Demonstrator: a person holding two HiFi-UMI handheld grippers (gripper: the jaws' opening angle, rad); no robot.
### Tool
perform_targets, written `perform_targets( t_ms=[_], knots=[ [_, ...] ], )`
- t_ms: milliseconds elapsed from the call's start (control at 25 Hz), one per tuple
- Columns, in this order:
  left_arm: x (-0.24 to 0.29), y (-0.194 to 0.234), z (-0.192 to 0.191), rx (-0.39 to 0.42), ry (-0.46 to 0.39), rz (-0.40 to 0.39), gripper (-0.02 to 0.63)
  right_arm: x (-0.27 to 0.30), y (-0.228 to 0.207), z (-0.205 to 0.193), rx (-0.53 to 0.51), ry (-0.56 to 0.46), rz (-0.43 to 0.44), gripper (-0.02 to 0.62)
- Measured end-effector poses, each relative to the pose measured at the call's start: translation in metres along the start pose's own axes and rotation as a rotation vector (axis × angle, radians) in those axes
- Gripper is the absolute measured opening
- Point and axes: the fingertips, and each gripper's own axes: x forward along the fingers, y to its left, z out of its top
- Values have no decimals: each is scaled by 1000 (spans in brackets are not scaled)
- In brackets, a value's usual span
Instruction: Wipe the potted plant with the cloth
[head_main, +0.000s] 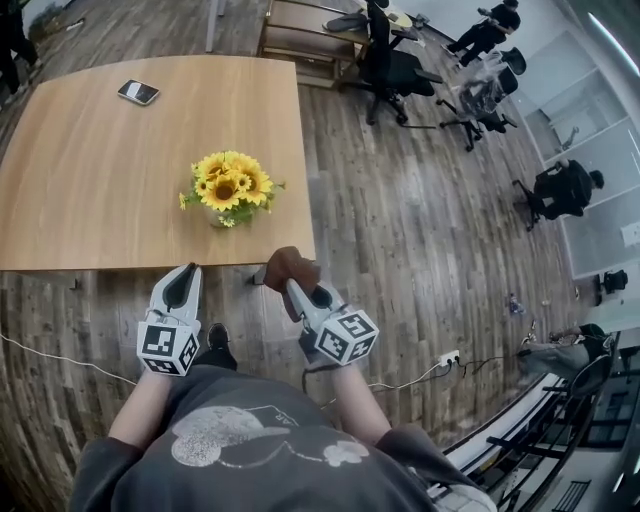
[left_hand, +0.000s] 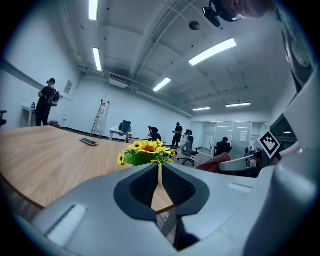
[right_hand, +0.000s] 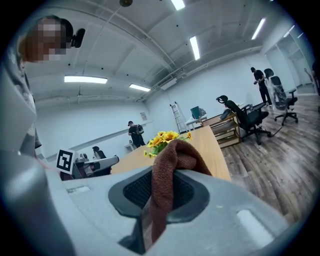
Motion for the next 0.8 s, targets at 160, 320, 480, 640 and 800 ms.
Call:
perform_targets(
  t_ms=[160, 320, 480, 640, 800],
  knots=[
    [20, 10, -11, -5, 41, -48, 46, 23, -11, 3, 13, 8, -39, 49],
    [37, 13, -21, 11, 79, -101, 54, 39, -22, 6, 32, 1, -90, 49],
    [53, 19, -29, 24, 107, -104, 79, 47, -29, 10, 45, -9, -122, 49],
    [70, 23, -34, 55, 119, -88, 195, 50, -40, 15, 47, -19, -144, 49],
    [88, 26, -39, 90, 141, -59, 290, 58, -53, 20, 45, -9, -163, 49]
  ],
)
